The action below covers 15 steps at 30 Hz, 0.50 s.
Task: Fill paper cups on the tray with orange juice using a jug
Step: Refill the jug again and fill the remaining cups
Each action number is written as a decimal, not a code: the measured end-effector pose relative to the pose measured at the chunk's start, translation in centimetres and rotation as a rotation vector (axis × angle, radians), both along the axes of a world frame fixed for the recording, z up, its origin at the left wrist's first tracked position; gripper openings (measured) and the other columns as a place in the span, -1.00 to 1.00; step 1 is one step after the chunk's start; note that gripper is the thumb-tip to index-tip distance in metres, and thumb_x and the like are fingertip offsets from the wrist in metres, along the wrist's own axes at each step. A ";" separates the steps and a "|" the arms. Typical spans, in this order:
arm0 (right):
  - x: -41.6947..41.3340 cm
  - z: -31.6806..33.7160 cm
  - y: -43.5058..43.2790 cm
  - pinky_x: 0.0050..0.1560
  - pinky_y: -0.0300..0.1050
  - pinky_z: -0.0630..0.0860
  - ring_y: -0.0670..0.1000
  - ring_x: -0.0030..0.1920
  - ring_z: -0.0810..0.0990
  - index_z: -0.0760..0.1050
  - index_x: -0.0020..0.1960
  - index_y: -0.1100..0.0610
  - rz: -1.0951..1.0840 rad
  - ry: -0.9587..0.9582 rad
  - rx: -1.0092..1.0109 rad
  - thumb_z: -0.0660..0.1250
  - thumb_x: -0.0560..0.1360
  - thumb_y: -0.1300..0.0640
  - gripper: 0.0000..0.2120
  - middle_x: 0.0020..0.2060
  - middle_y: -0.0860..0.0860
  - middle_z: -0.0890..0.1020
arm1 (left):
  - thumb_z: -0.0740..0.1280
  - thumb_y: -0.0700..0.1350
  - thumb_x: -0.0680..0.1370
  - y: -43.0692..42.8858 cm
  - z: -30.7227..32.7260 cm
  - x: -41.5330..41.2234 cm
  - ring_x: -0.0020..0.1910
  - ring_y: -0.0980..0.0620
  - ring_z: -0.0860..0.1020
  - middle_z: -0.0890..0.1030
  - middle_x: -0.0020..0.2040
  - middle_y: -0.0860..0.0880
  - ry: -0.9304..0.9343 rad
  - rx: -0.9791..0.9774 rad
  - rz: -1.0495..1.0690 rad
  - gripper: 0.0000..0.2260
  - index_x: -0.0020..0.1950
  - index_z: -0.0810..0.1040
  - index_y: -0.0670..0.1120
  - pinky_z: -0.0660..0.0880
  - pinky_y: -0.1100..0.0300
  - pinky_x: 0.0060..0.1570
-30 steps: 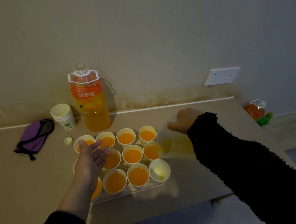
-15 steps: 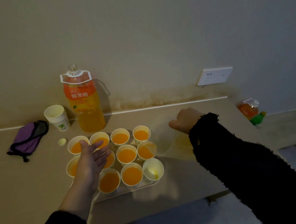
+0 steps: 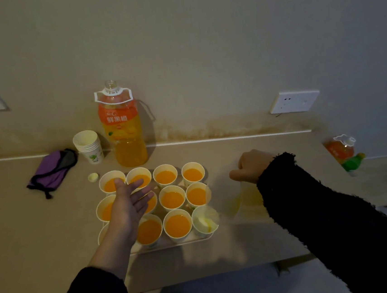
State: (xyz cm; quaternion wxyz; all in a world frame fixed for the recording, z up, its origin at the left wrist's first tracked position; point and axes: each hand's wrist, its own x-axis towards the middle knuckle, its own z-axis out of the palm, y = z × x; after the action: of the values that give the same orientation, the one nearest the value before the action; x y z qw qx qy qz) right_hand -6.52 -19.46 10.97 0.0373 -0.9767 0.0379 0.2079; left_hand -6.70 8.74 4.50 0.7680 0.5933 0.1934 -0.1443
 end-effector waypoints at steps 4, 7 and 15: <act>0.1 0.1 0.6 -0.42 -0.18 0.14 0.04 -0.47 0.29 0.27 -0.48 0.15 0.009 0.005 -0.014 0.07 0.18 -0.25 -0.56 -0.52 0.03 0.29 | -0.14 0.26 0.60 0.4 0.0 -0.4 0.17 -0.12 0.53 0.58 0.15 -0.15 -0.008 -0.001 0.001 -0.43 0.17 0.50 -0.07 0.31 -0.05 0.33; 0.2 -0.1 0.8 -0.41 -0.20 0.15 0.04 -0.47 0.30 0.28 -0.48 0.15 0.008 -0.013 -0.024 0.16 0.27 -0.27 -0.52 -0.52 0.03 0.30 | -0.14 0.26 0.60 0.6 0.0 -0.5 0.19 -0.13 0.52 0.57 0.17 -0.16 -0.010 0.005 0.002 -0.41 0.22 0.48 -0.09 0.30 -0.05 0.32; 0.4 0.1 1.7 -0.43 -0.20 0.15 0.02 -0.46 0.31 0.29 -0.46 0.13 0.005 -0.027 -0.048 0.24 0.45 -0.18 -0.52 -0.49 0.02 0.32 | -0.14 0.27 0.59 0.9 -0.2 -0.2 0.20 -0.13 0.52 0.57 0.18 -0.16 0.004 0.018 0.005 -0.41 0.21 0.49 -0.08 0.31 -0.03 0.31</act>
State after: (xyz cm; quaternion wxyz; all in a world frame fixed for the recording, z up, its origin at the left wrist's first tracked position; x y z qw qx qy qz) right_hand -6.14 -17.78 11.09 0.0137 -0.9801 0.0399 0.1940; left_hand -6.94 9.65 4.28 0.7627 0.5992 0.1978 -0.1419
